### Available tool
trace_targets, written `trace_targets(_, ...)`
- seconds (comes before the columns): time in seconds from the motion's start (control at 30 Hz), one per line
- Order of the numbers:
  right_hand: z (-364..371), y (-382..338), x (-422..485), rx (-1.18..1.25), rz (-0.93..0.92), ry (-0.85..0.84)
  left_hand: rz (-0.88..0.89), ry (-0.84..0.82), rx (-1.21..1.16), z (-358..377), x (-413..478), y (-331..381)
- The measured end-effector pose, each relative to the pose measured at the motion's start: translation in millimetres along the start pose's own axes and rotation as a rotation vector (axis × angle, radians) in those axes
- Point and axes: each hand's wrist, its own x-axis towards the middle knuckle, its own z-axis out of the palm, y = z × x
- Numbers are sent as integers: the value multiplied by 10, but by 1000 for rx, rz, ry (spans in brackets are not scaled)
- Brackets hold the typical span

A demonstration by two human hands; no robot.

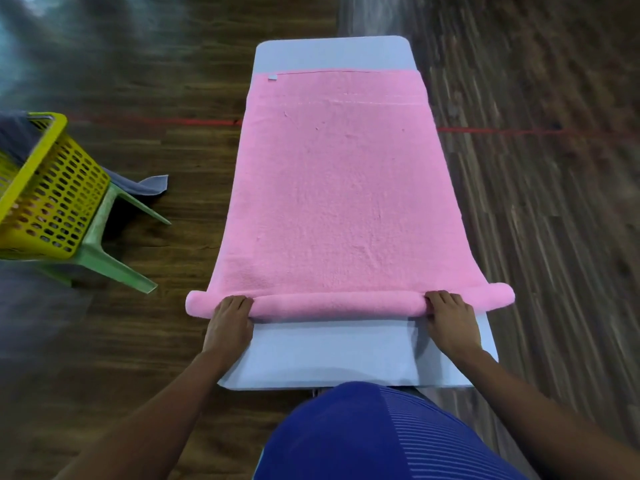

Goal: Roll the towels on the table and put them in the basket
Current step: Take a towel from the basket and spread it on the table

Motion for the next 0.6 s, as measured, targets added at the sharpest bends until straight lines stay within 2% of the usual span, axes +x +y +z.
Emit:
trace_targets(0.1,-104,-2,29,-102,8,-61,28,-19,56,-82,43,38)
trace_targets(0.17,-172,17,66,-150,37,-154,13,-101,109,-124,66,78)
trace_targets(0.27,-260,40,135,-94,123,-301,-30,-178,103,-156,99,76)
trace_targets(0.33,-257,41,159,-95,143,-268,-40,-125,76,-150,133,39)
trace_targets(0.43,-210,12,178,-61,144,-59,11,67,118,-147,179,57)
trace_targets(0.5,-168,-7,197,-26,90,5,20,97,65,-157,190,139)
trace_targets(0.6,-83,3,167,-17,-22,49,23,54,57,-104,150,178)
